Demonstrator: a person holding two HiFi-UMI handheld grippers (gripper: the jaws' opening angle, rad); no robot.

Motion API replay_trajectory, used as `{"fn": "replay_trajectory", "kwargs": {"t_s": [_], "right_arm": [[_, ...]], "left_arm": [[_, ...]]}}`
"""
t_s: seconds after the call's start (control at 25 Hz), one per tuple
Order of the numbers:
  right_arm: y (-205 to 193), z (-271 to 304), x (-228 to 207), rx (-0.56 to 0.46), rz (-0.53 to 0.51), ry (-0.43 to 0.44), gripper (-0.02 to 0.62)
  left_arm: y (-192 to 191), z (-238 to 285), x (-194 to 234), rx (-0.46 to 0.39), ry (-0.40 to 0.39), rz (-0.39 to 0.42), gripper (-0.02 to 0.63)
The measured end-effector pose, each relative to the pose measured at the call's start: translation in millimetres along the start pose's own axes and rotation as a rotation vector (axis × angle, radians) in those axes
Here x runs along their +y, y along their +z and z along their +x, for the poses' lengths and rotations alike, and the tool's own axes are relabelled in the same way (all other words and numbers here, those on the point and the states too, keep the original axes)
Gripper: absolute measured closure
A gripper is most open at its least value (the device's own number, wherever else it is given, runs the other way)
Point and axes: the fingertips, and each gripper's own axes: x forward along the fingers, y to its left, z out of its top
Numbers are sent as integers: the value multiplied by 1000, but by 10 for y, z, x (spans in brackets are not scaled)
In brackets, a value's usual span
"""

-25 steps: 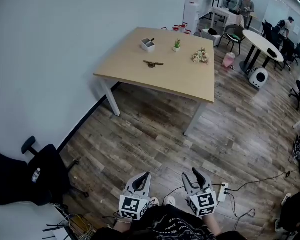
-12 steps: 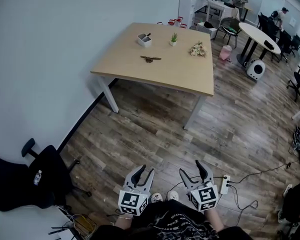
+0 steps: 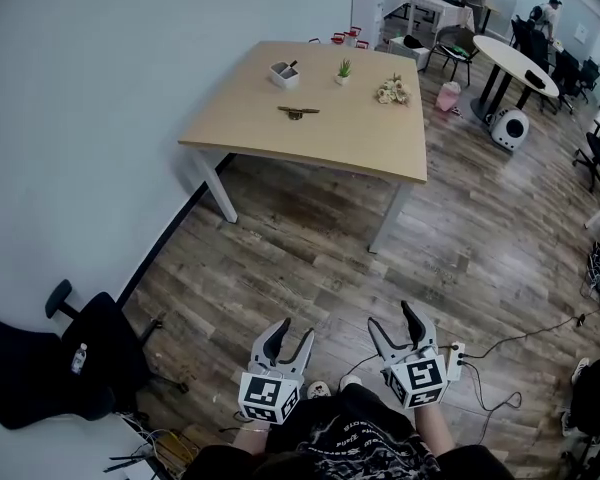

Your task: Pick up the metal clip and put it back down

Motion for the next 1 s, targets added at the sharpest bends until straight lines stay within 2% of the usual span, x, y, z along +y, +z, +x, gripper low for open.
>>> {"fn": "replay_trajectory", "kwargs": {"t_s": [0.4,0.68,1.0], "right_arm": [[-25,294,-155,-3,11,9,295],[21,1028,-443,14,-3,82,295],[385,2072,-892,37,-57,200,295]], "left_arm": [[-20,258,219,11,40,-18,367],[12,755,491,26,93,-45,359],[414,1605,970,27,187,-74,351]]}}
